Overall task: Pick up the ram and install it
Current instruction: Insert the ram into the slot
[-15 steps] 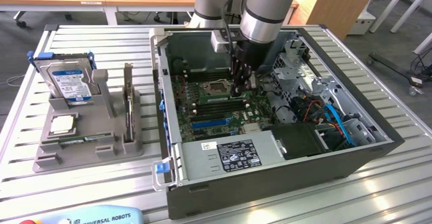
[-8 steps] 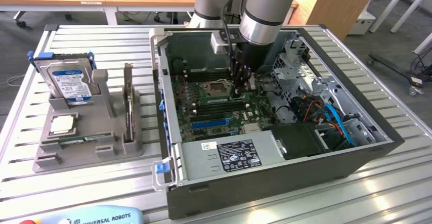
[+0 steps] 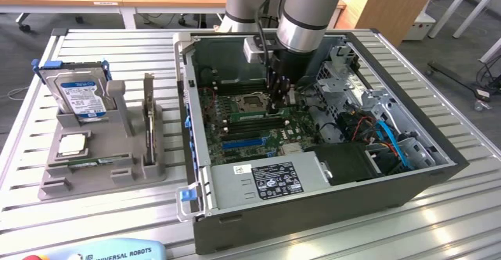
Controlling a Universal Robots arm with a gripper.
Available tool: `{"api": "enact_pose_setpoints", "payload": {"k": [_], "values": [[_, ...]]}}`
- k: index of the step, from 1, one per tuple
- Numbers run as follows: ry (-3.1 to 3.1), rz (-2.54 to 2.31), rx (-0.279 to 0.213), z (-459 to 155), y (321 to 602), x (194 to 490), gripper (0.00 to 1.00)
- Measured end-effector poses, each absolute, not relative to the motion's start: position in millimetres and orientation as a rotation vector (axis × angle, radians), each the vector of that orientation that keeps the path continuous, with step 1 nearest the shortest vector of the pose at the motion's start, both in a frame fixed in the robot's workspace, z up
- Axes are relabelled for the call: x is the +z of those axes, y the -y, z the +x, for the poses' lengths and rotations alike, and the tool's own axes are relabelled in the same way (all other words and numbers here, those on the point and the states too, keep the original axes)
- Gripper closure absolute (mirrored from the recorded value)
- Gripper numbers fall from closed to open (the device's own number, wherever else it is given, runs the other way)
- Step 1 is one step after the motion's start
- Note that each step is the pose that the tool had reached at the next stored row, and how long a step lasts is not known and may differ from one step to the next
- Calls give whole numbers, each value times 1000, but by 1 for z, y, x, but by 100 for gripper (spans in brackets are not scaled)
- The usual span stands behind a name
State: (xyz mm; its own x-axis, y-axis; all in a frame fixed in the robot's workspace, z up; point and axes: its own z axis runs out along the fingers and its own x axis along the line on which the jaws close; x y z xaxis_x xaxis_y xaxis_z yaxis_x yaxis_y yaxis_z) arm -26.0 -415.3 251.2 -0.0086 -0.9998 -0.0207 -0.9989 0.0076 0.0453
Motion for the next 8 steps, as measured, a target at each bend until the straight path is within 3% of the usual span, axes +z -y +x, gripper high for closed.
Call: {"api": "enact_pose_setpoints", "payload": {"k": [8], "values": [[2218, 2200, -73, -26, 415, 245, 88]]}}
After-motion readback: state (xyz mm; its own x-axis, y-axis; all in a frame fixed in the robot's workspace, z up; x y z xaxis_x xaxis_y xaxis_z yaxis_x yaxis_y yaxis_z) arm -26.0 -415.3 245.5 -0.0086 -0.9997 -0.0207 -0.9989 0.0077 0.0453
